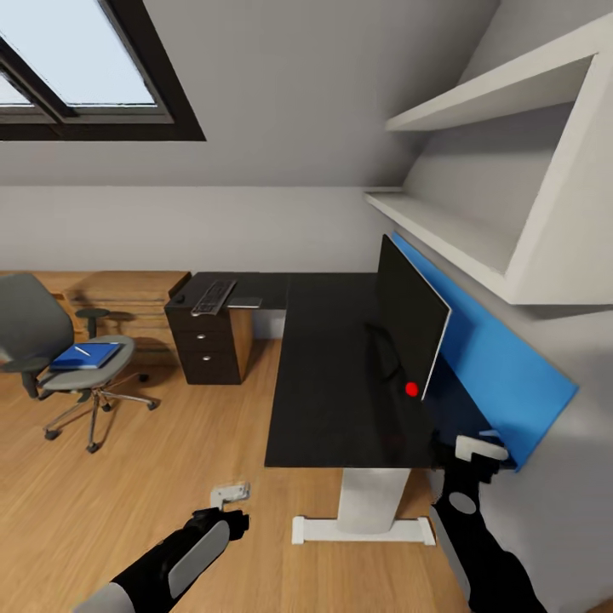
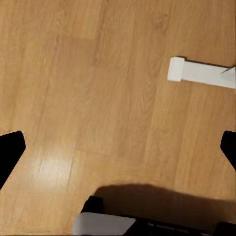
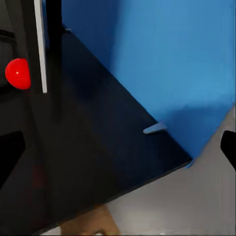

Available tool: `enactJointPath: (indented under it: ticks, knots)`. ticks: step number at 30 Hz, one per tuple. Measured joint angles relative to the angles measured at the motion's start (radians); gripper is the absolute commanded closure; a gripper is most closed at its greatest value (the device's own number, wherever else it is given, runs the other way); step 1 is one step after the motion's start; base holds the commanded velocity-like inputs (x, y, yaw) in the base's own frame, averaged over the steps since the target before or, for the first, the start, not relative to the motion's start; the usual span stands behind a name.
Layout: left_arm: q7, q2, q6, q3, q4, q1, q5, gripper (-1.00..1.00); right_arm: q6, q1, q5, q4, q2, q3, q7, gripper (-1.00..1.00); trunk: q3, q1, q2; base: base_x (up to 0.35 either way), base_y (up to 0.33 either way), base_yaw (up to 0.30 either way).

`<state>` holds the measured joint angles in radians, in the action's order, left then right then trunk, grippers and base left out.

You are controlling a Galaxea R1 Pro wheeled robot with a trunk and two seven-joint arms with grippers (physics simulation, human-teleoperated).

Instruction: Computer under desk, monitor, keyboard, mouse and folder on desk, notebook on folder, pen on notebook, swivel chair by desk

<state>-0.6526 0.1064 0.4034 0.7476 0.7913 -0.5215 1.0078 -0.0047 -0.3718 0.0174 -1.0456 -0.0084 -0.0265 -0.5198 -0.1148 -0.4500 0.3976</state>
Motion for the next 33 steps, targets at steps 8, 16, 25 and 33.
enactJointPath:
  ticks: [8, 16, 25, 33]
  knots:
    - [0.071, 0.0, -0.011, 0.056, -0.161, 0.003, 0.0, -1.0, -0.15, 0.004, -0.053, 0.258, 0.03, -0.001, -0.003, -1.0, 0.0, 0.0, 0.0, -0.317, 0.142, 0.0]
    - [0.401, -0.096, -0.419, 0.113, -0.675, 0.028, -0.008, -1.0, -0.497, 0.005, -0.058, 0.756, 0.064, 0.009, 0.003, -1.0, 0.0, 0.0, 0.0, -0.221, 0.245, 0.039]
    - [0.423, -0.107, -0.468, 0.113, -0.715, 0.028, -0.007, -1.0, -0.514, 0.004, -0.061, 0.85, 0.071, 0.003, 0.126, -1.0, -0.003, 0.001, 0.0, -0.001, 0.324, 0.233]
    - [0.446, -0.112, -0.468, 0.113, -0.718, 0.04, -0.007, -1.0, -0.517, 0.005, -0.058, 0.901, 0.088, 0.007, 0.201, -1.0, -0.009, 0.001, 0.001, 0.184, 0.296, 0.138]
